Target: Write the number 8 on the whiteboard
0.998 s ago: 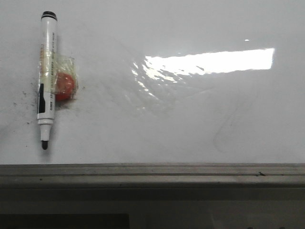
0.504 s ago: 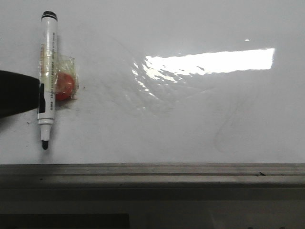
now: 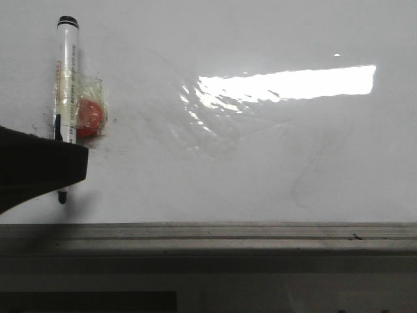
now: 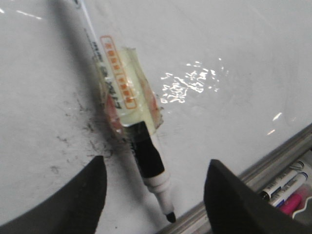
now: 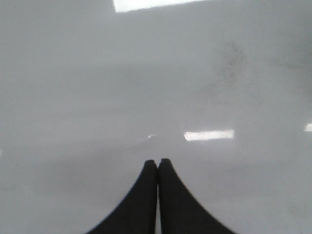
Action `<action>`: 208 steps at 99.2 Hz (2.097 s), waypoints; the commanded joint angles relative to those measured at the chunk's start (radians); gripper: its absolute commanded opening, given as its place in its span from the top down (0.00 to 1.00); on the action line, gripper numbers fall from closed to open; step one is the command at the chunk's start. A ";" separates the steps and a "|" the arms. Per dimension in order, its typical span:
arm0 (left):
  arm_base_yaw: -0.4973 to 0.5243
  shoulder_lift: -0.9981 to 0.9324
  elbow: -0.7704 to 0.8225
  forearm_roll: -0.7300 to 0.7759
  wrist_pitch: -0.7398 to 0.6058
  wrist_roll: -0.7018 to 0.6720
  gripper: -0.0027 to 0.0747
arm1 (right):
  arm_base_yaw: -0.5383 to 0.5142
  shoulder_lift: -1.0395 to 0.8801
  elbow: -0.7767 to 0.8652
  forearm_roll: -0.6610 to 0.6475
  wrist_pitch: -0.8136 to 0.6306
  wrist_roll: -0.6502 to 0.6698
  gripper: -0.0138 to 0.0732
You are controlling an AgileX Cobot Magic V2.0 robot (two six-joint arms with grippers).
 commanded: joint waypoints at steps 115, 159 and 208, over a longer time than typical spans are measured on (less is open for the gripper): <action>-0.003 -0.089 -0.132 0.520 0.145 0.010 0.99 | 0.626 0.188 -0.192 0.165 -0.021 -0.211 0.60; -0.003 -0.089 -0.134 0.736 0.150 0.010 0.99 | 0.938 0.553 -0.323 0.185 -0.267 -0.207 0.56; -0.003 -0.066 -0.134 0.743 0.150 0.010 0.99 | 0.956 0.759 -0.399 0.275 -0.349 -0.192 0.57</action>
